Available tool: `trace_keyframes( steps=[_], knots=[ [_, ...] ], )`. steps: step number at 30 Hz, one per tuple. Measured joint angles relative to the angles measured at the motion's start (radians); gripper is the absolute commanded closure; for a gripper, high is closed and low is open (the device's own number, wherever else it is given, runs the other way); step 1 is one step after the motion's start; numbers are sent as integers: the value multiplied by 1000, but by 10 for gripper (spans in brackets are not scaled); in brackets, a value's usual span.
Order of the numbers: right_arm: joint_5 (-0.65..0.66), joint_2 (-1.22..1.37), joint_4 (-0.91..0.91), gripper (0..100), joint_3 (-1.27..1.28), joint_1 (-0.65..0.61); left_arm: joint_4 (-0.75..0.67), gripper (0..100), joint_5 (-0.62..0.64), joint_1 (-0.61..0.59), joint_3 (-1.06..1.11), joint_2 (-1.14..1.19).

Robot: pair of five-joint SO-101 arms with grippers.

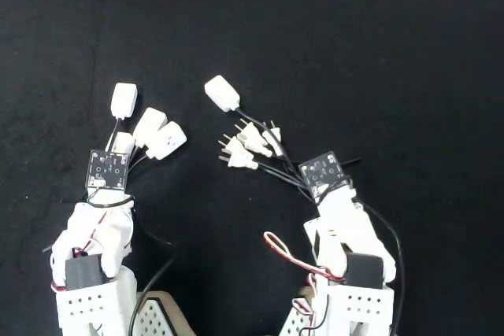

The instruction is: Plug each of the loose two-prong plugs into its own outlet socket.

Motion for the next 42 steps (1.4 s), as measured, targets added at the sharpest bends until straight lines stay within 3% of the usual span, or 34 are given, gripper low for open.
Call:
trace_keyframes(
  steps=[3,10,14,17,24,32,39,42],
  knots=[
    [0,0,0,959,0,0,-31,966,0,8,0,0],
    [0,0,0,959,0,0,-44,963,-55,190,-31,2],
    [0,0,0,959,0,0,-26,868,-57,215,-149,2],
    [0,0,0,959,0,0,2,873,-63,221,-229,69],
    [0,0,0,959,0,0,-31,888,-66,244,-512,516],
    [0,0,0,959,0,0,-132,819,-37,305,-779,1126],
    [0,0,0,959,0,0,-249,818,-31,305,-907,1372],
    [0,0,0,959,0,0,-255,818,-84,305,-976,1445]
  ],
)
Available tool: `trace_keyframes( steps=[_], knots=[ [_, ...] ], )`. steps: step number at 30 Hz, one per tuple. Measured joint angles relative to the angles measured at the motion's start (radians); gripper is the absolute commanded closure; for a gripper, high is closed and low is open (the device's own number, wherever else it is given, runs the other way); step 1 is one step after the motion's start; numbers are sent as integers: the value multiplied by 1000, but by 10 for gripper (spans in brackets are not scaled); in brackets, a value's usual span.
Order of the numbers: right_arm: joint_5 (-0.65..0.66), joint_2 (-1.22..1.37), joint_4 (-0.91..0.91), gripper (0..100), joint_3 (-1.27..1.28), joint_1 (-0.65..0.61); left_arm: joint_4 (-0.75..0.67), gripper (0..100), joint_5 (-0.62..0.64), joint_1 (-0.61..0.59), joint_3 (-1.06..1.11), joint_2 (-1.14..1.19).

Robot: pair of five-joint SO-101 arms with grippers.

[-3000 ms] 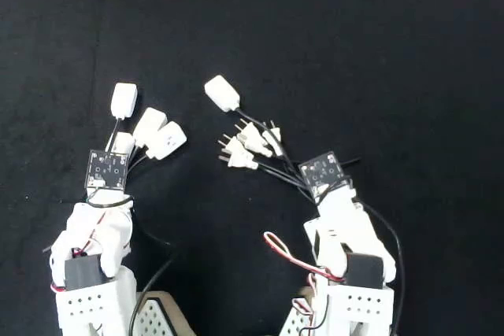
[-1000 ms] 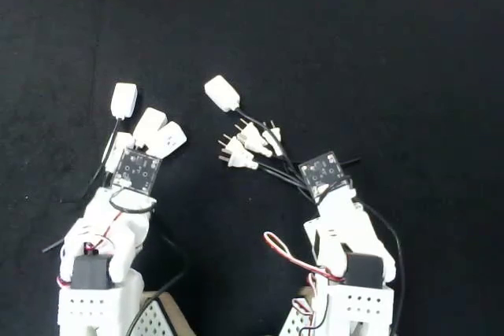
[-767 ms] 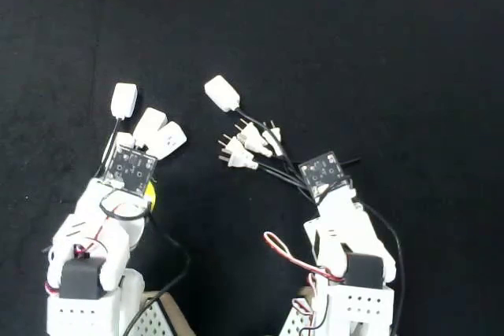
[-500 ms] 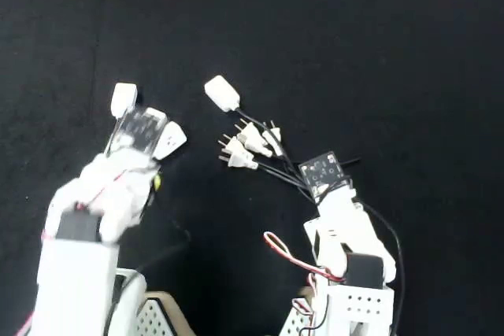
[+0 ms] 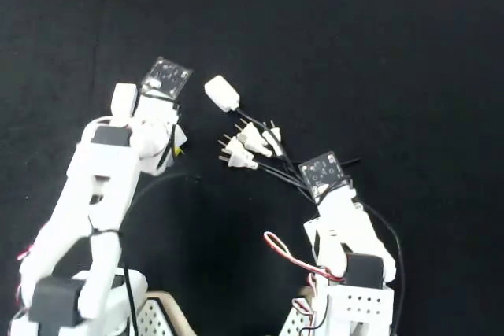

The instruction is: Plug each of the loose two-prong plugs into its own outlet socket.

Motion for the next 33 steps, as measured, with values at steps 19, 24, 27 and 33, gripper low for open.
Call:
trace_keyframes(
  steps=[19,24,27,33],
  knots=[
    [0,0,0,959,0,0,32,823,-66,-3,-393,522],
    [0,0,0,959,0,0,32,859,-68,-3,-384,522],
    [0,0,0,959,0,0,34,943,-81,8,-365,517],
    [0,0,0,959,0,0,117,971,-152,114,-336,506]
  ],
)
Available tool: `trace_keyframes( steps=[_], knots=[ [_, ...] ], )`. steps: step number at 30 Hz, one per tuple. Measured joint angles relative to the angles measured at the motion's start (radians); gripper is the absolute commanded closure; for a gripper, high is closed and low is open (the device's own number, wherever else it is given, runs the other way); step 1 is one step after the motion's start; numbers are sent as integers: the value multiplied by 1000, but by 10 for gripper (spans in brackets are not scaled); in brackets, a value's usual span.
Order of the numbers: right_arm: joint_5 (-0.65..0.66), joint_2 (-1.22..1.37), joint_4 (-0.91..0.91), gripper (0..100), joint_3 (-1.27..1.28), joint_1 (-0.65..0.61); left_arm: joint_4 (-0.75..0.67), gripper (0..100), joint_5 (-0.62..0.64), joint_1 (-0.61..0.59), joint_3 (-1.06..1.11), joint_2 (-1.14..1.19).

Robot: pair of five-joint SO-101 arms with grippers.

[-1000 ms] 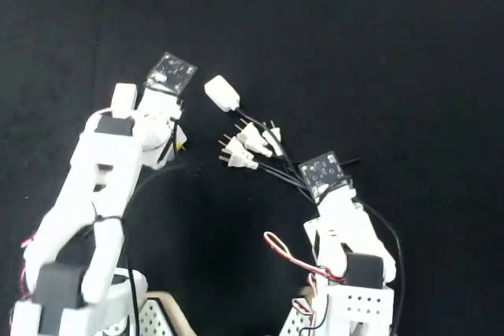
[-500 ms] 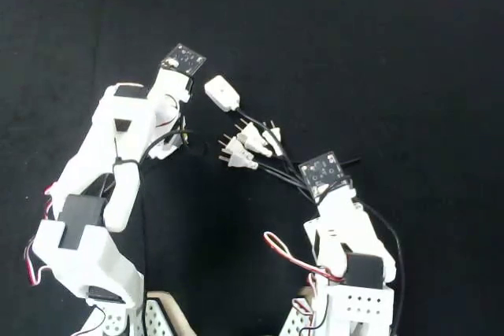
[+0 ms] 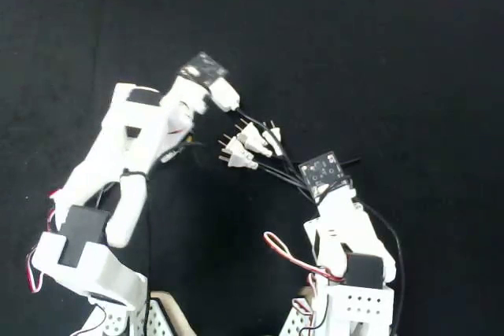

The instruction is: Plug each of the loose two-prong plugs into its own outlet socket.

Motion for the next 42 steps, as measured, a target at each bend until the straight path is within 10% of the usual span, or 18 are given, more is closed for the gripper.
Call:
trace_keyframes(
  steps=[12,24,42],
  knots=[
    [0,0,0,959,0,0,64,971,6,72,160,-81],
    [0,0,0,959,0,0,69,901,6,249,597,-681],
    [0,0,0,959,0,0,245,847,183,190,819,-1395]
  ],
)
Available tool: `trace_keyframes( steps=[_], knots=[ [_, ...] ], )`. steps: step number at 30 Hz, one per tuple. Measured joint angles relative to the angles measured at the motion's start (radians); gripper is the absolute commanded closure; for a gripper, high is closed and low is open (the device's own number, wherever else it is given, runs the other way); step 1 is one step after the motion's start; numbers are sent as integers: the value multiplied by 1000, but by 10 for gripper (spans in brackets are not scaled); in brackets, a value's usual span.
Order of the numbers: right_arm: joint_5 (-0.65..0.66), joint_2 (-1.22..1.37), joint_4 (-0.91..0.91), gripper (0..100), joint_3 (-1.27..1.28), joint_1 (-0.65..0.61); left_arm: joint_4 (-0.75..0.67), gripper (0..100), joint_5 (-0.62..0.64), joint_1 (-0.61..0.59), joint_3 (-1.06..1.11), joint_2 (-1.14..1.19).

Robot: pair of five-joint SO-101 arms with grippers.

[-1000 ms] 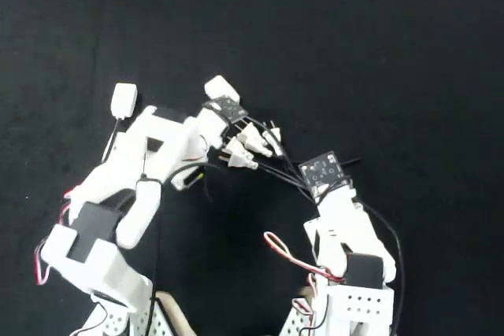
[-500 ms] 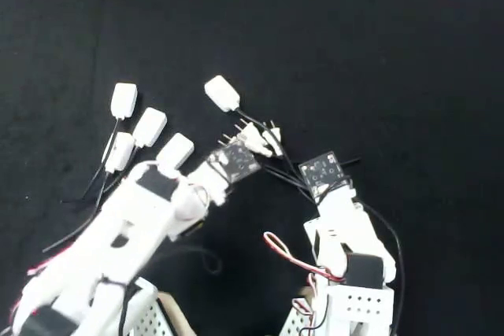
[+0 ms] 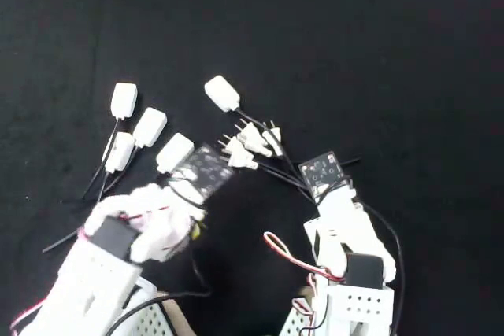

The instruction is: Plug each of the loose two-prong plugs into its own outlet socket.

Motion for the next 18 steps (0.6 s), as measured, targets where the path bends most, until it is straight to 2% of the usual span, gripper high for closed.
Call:
trace_keyframes(
  steps=[6,18],
  knots=[
    [0,0,0,959,0,0,-2,847,2,-117,91,-184],
    [0,0,0,959,0,0,-40,847,9,-135,172,-262]
  ],
)
